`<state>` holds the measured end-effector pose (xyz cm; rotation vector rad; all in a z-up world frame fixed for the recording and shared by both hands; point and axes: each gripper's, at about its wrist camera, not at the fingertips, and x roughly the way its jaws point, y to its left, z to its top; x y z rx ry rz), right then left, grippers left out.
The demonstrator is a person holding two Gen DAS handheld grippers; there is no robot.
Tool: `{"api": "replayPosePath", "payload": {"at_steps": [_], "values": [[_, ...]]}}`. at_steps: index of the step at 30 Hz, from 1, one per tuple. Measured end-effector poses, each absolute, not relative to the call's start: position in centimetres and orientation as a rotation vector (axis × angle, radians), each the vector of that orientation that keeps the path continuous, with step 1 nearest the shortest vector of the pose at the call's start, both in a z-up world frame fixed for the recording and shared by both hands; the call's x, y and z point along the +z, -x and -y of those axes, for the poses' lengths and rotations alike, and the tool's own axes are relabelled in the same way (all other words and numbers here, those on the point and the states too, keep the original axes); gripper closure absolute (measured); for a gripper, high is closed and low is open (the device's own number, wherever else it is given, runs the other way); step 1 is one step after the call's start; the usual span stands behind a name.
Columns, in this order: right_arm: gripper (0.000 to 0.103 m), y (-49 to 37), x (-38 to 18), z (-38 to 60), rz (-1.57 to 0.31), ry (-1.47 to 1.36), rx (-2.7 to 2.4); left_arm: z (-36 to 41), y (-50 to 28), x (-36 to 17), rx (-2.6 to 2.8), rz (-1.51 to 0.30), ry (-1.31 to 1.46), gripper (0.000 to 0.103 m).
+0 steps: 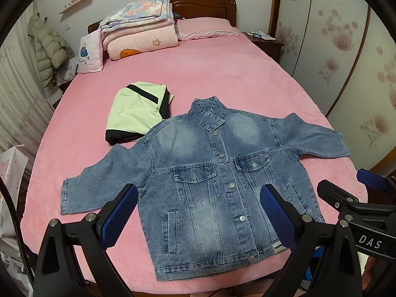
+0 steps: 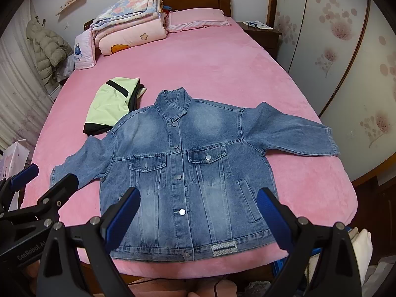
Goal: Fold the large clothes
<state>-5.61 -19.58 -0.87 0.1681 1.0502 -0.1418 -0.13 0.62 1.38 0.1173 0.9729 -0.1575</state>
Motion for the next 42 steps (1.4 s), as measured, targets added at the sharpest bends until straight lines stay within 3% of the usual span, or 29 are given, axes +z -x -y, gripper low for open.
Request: {"api": "replayPosePath", "payload": {"at_steps": [24,42], "values": [[0.007,7.0,0.6,21.4,-0.982,-0.228,-0.227,1.9,-1.6,1.9,-0.265,-0.94,-0.148,0.005],[0.007,4.8,1.0,34.8,-0.825,-0.382,-0.132,14.0,-5.7,2.8,-0.159,-0.899,-0.208,0.005]]}}
